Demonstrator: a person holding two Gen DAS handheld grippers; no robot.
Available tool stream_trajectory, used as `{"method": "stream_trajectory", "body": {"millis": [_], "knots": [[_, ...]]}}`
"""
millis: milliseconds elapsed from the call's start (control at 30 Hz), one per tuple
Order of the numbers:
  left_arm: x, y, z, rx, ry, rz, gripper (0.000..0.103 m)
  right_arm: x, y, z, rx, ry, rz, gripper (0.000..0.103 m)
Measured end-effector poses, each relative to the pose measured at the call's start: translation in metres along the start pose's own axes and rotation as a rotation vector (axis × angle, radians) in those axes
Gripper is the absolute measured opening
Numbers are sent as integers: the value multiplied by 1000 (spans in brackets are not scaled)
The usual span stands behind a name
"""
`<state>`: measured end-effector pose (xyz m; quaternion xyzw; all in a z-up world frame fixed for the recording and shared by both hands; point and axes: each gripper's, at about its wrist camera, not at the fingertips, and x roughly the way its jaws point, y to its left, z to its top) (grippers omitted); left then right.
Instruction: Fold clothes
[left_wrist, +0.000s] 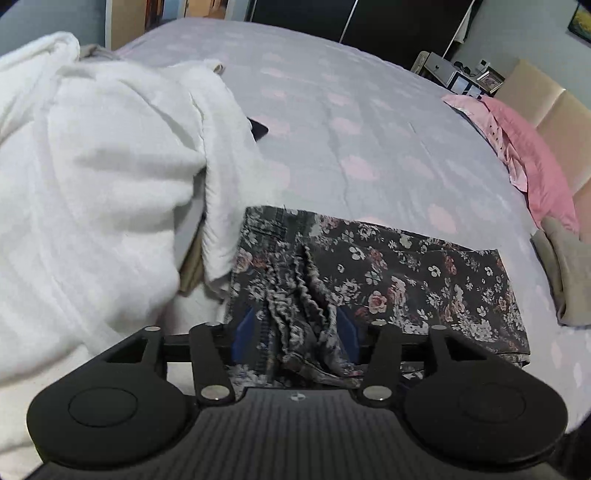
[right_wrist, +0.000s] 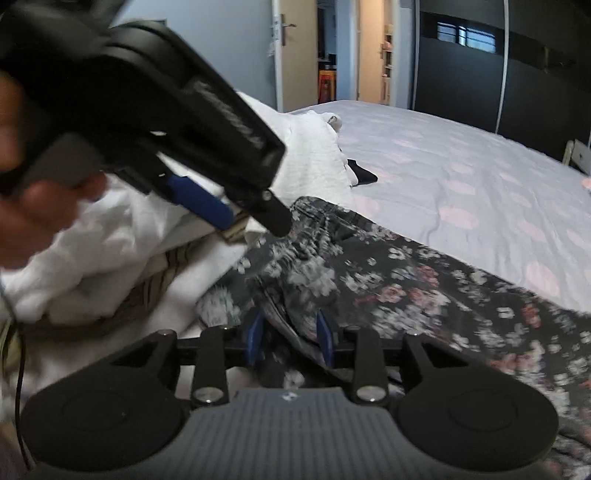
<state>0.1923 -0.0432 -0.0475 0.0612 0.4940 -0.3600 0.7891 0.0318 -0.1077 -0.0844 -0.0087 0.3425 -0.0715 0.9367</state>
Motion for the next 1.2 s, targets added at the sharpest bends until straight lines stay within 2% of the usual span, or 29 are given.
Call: {"method": "stream_trajectory", "body": {"millis": [133, 333, 400, 433, 467, 500, 567, 767, 900, 1100, 1200], "knots": [[14, -7, 1, -27, 33, 2, 59, -20, -8, -11, -67, 16, 6, 36], [43, -12, 3, -56, 93, 0, 60, -60, -54, -32, -121, 73, -61, 42], [52, -12, 3, -62, 101, 30, 59, -72, -69, -37, -116, 76, -92, 43], [56, -12, 3, -63, 105, 46, 50, -77, -77, -39, -103, 77, -105, 43], [58, -13, 3, -59, 102, 55, 33, -81, -84, -42, -81, 76, -118, 43], [56, -14, 3, -49, 93, 58, 24, -84, -91, -44, -57, 75, -130, 43], [53, -15, 4, -28, 74, 64, 14, -86, -100, -47, -19, 73, -152, 43], [5, -30, 9, 21, -69, 46, 11, -92, -125, -61, 7, 126, -242, 42], [-17, -27, 16, 38, -125, 81, 10, -96, -146, -70, 50, 177, -297, 42], [28, -11, 7, 51, -26, 204, 10, -95, -179, -86, 123, 230, -369, 42], [42, -15, -1, 113, 15, 246, 12, -97, -199, -94, 184, 241, -395, 42]]}}
